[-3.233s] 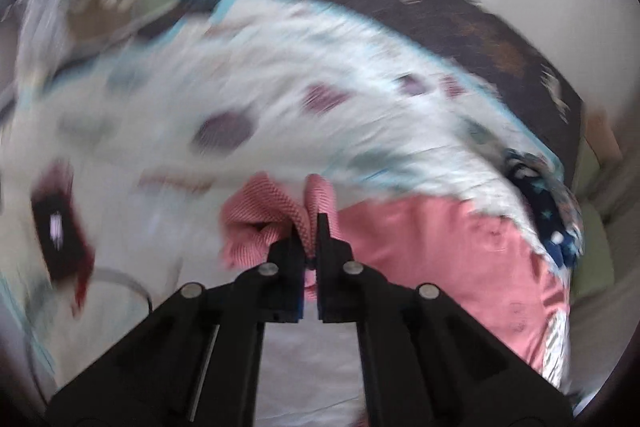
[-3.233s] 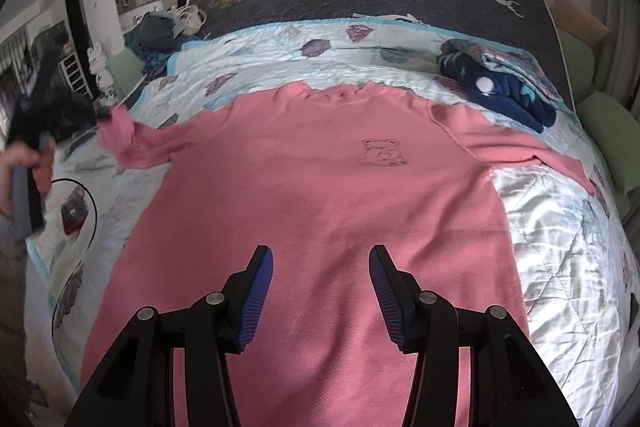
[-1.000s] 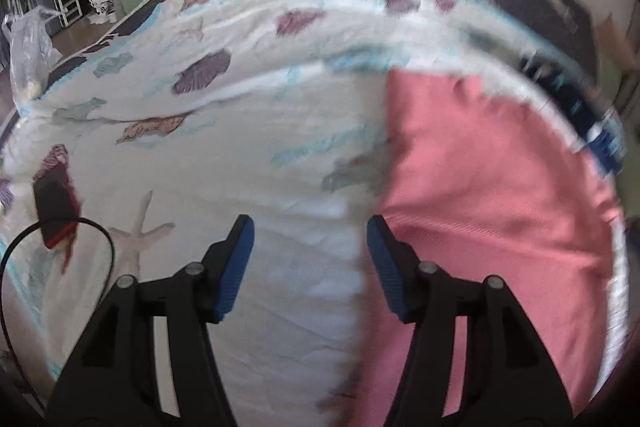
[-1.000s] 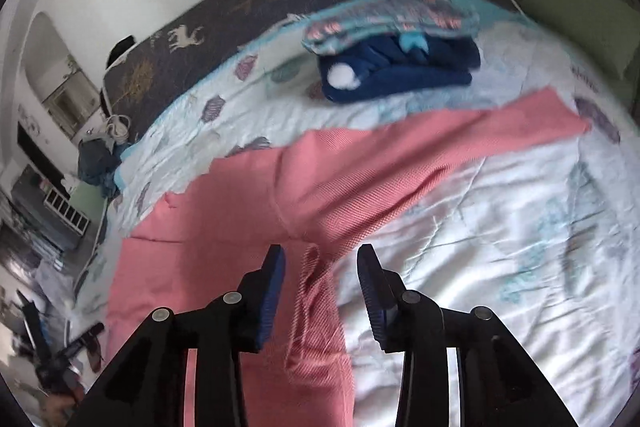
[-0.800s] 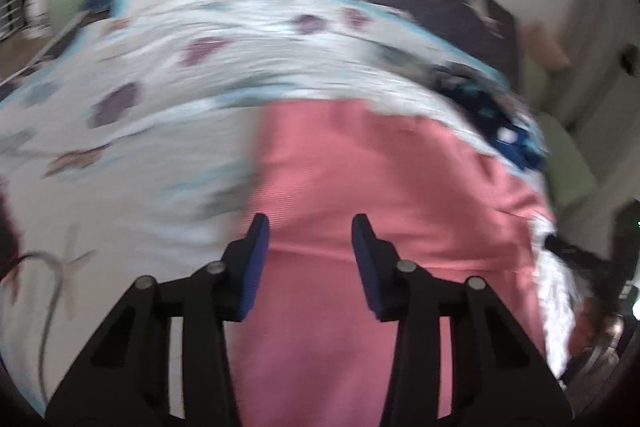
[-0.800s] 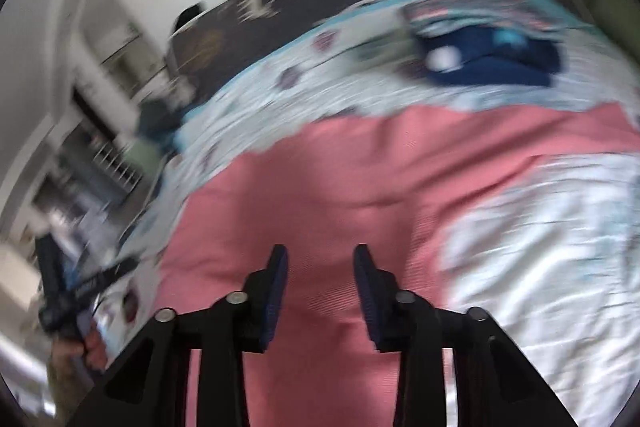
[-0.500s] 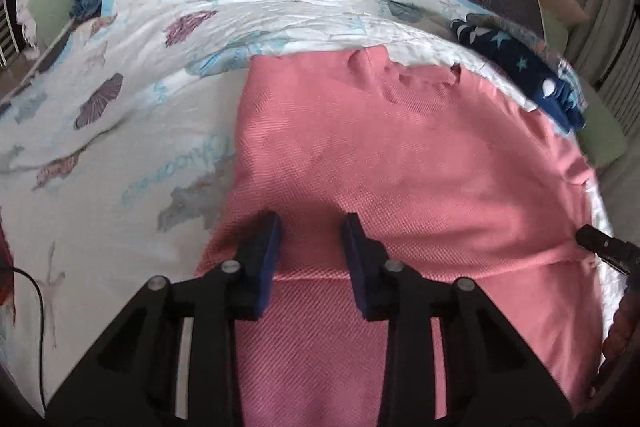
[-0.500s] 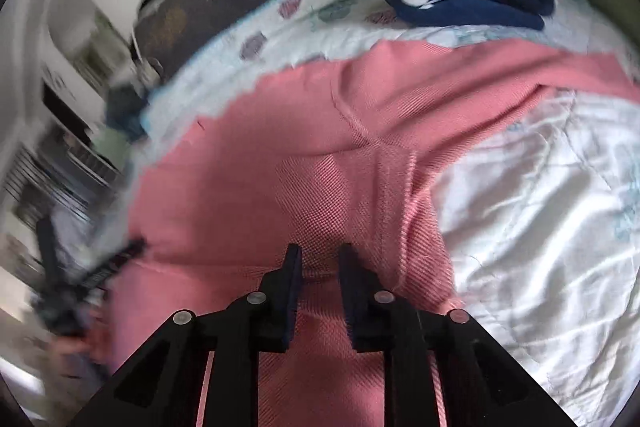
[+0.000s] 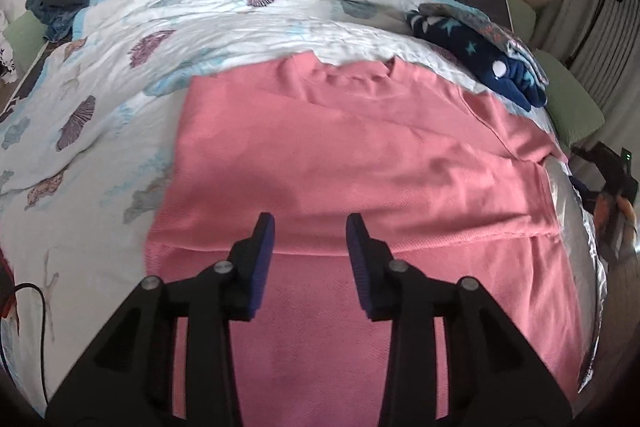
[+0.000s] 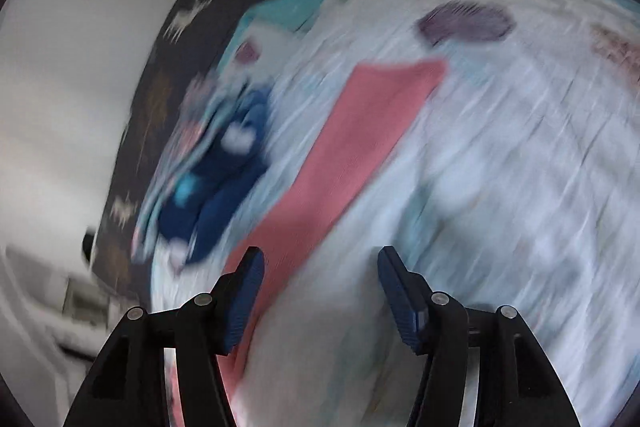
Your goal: Fold small clothes
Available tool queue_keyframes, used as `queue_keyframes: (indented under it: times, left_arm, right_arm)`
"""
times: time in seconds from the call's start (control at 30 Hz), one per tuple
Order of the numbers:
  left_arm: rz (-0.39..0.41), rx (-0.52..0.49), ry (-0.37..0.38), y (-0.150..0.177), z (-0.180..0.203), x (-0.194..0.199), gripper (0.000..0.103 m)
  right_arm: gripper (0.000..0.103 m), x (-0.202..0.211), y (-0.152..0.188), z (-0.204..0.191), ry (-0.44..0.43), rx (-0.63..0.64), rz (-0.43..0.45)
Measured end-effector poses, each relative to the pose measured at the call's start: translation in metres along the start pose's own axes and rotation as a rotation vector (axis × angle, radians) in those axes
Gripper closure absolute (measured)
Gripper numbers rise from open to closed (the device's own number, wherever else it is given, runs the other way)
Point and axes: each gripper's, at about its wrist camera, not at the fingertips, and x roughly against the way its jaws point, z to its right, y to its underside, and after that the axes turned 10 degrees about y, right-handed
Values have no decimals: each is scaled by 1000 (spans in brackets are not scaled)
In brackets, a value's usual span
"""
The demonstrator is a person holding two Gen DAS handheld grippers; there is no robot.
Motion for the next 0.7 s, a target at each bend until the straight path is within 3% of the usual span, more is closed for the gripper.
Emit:
queue_keyframes:
  times: [0.13,0.2,0.23,0.27,0.4,0.5,0.6,0.7]
  left_arm:
    - [-9,1,-5,1,3,-2,64]
    - [-8,3,-14,0,3,-2,64]
    - [-6,6,-20,0,2,-3,64]
    - [-4,10,-24,0,1,-2,64]
    - [3,28,-31,0,-2,-2,64]
    - [3,37,-25,2,-3,-2,64]
    - [7,47,-15,5,-3,1,64]
    - [11,61,-10,8,-5,5,64]
  right_arm:
    - [44,-23,-31,16,26,-71,24]
    - [55,-32,-42,22,14,-113,38]
    - [81,-33,-47,21,21,-106,36]
    - [98,-36,-50,14,19,-72,18]
    - [98,-14,-53,-16,-100,24,59]
    - [98,19,-33,-65,-212,178,88]
    - [98,56,17,-127,-324,393,84]
    - [89,84,107,-184,-467,645,-10]
